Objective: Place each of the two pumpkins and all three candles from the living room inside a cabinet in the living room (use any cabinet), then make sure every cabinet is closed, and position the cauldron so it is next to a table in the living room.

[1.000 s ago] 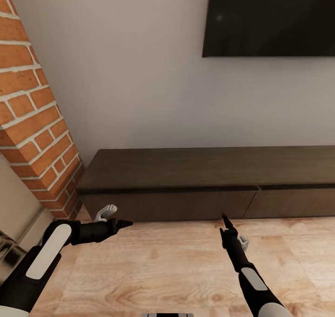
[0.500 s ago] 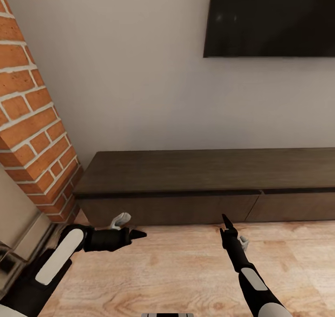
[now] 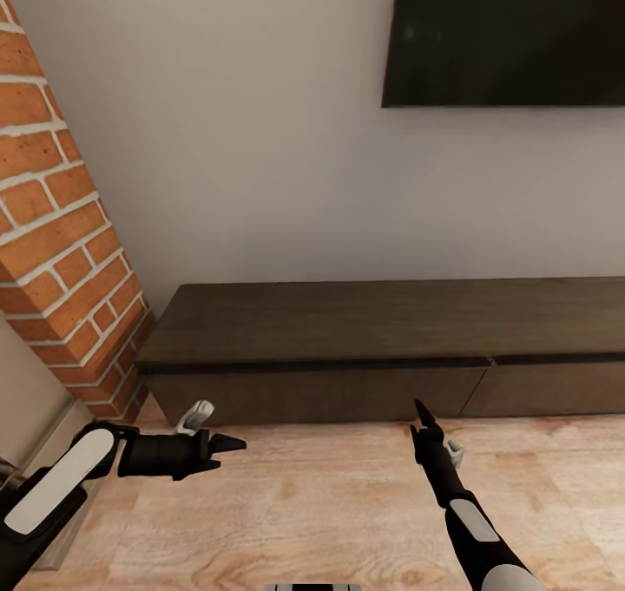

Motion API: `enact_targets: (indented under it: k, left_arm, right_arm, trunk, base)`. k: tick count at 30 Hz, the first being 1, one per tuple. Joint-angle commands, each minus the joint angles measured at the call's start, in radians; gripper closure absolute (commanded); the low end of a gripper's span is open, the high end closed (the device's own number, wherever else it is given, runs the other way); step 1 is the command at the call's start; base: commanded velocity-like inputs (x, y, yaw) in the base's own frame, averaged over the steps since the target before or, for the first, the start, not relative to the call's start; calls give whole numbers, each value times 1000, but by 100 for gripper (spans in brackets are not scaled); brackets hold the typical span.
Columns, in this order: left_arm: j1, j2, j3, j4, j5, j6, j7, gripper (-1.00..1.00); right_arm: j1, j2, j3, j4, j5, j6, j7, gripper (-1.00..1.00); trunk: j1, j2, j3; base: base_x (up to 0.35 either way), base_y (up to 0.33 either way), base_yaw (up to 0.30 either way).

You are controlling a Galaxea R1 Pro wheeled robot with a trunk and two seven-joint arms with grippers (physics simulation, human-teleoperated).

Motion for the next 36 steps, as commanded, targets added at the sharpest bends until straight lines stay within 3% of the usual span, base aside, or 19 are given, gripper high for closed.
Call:
enact_targets:
  k: [1, 10, 16, 36]
  left_arm:
    - [-1, 2, -2, -1, 14, 1, 10, -100]
    - [0, -3, -10, -2, 18, 0, 11, -100]
    - [0, -3, -29, -2, 17, 0, 10, -100]
    - [0, -3, -30, -2, 20, -1, 10, -100]
  right_arm:
    - [-1, 1, -4, 0, -9, 10, 3, -100]
    - [-1, 1, -4, 1, -9, -32, 3, -100]
    - [-1, 1, -2, 1, -8, -34, 3, -100]
    - [-1, 1, 1, 0, -6, -24, 3, -100]
  trunk:
    - [0, 0, -1]
    - [0, 0, -1]
    - [0, 0, -1]
    - [0, 0, -1]
  base:
    - [61, 18, 0]
    - [186, 3, 0]
    - [177, 0, 0]
    - [86, 20, 0]
